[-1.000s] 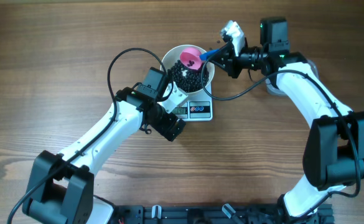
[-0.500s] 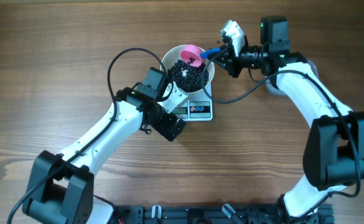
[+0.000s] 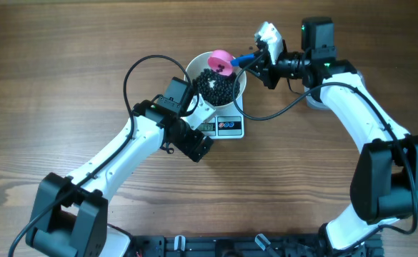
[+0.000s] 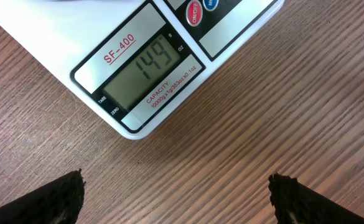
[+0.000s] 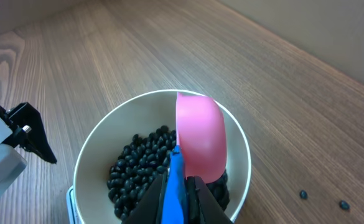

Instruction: Scoop item into bowl and weigh 150g on scale

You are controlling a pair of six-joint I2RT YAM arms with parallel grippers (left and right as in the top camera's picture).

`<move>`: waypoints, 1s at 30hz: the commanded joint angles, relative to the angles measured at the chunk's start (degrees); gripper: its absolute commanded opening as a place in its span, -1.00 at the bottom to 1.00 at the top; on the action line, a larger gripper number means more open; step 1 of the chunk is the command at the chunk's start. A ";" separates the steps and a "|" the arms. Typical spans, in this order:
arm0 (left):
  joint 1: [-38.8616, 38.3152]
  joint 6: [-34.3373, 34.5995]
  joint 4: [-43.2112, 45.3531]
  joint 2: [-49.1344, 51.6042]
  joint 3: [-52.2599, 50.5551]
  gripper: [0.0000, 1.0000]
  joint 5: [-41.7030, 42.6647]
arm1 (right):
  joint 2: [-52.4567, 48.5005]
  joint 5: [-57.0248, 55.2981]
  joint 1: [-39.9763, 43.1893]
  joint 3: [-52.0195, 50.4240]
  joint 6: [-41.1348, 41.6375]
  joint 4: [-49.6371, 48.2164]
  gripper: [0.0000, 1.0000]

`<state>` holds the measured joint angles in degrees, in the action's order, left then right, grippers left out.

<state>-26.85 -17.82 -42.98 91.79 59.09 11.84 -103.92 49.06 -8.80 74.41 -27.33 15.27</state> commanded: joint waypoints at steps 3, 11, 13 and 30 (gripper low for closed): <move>-0.04 0.13 0.15 -0.61 -0.28 1.00 0.50 | 1.62 -2.82 0.09 0.59 -1.95 1.27 -0.91; -0.04 0.13 0.15 -0.61 -0.28 1.00 0.52 | 1.77 -2.19 0.31 0.59 -6.97 0.55 -0.91; -0.04 0.13 0.15 -0.61 -0.28 1.00 0.50 | 1.77 -1.99 0.33 0.59 -6.93 0.61 -0.91; -0.04 0.13 0.15 -0.61 -0.28 1.00 0.50 | 1.77 -2.10 0.63 0.59 -5.79 -1.29 -0.91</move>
<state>-26.85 -17.82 -42.98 91.79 59.09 11.84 -103.90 46.59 -8.67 74.41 -33.28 14.09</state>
